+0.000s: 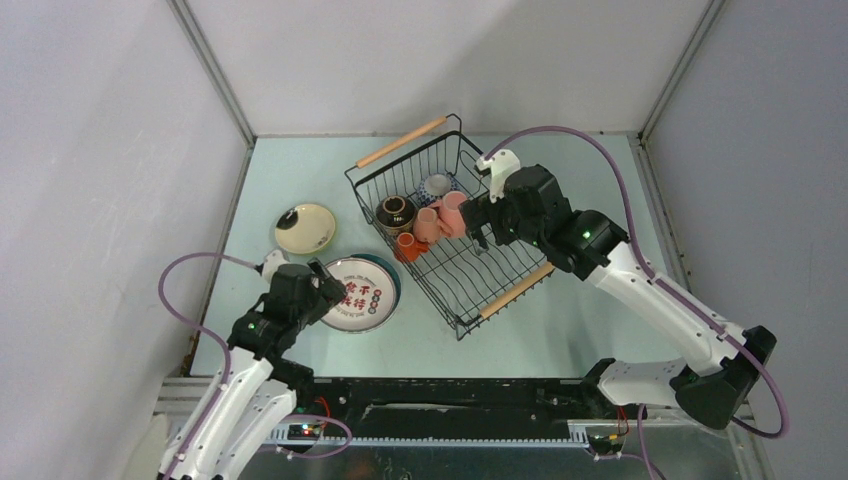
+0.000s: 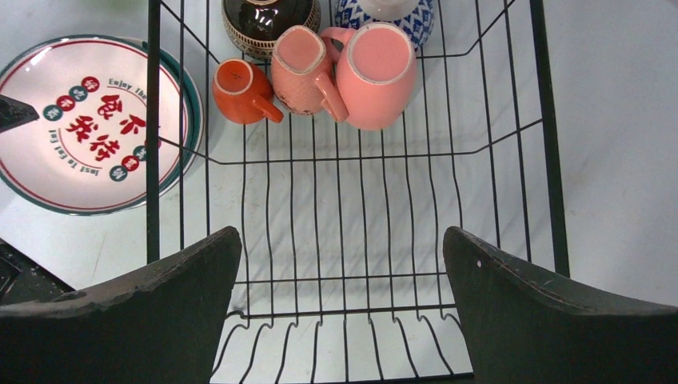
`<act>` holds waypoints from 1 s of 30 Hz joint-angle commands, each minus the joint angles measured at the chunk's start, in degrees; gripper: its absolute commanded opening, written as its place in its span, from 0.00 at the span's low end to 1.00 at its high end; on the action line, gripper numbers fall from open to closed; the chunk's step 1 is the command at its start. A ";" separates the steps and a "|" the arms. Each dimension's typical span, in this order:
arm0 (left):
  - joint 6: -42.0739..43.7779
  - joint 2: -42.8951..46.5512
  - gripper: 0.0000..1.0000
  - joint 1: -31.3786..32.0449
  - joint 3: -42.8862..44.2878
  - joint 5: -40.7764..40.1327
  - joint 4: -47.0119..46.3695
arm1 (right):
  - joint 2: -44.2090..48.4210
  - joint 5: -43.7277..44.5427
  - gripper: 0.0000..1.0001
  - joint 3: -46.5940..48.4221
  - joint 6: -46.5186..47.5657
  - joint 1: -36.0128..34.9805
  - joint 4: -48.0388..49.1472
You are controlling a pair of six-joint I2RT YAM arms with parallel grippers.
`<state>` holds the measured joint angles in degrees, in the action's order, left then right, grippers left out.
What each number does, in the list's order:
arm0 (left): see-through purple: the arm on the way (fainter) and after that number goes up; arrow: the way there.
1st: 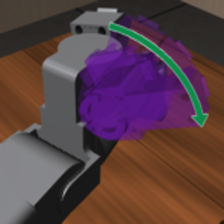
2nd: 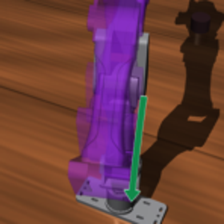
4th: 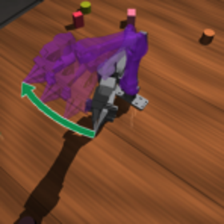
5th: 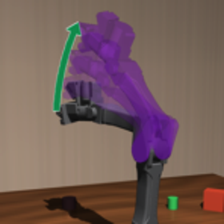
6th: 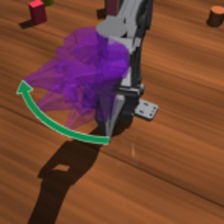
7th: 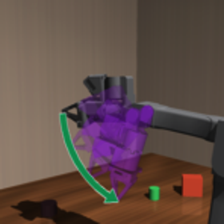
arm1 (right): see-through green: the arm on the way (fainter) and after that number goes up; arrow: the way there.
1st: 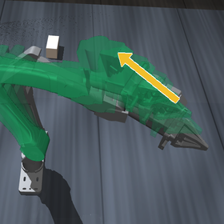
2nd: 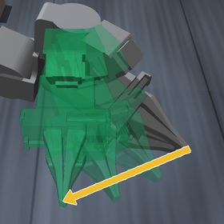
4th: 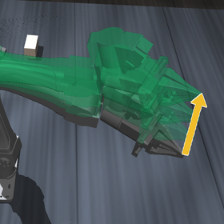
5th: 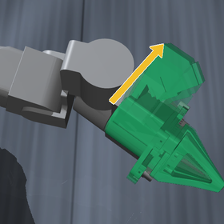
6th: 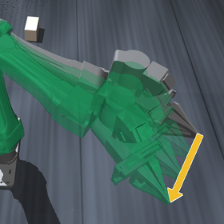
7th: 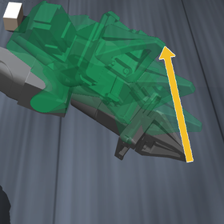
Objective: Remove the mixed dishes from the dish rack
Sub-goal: Place the plate at the center of the board, then pick up the cup from the dish rack.
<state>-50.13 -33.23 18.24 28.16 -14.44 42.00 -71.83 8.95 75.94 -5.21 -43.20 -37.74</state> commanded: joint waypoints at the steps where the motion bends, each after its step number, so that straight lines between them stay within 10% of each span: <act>1: 2.58 -2.48 0.99 0.04 2.53 2.31 -2.70 | -1.48 -4.37 1.00 2.02 -2.63 1.95 1.53; 23: 11.68 -4.19 1.00 0.09 11.98 -0.44 0.43 | -13.01 -13.31 1.00 2.30 -9.28 12.12 12.07; 30: 21.74 -1.93 1.00 0.06 14.56 0.25 -2.53 | -23.54 -21.85 1.00 10.21 3.80 13.24 10.65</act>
<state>-36.38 -36.51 18.24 40.77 -13.52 42.28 -90.61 -7.09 79.81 -9.61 -29.91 -28.62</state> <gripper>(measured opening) 0.994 0.994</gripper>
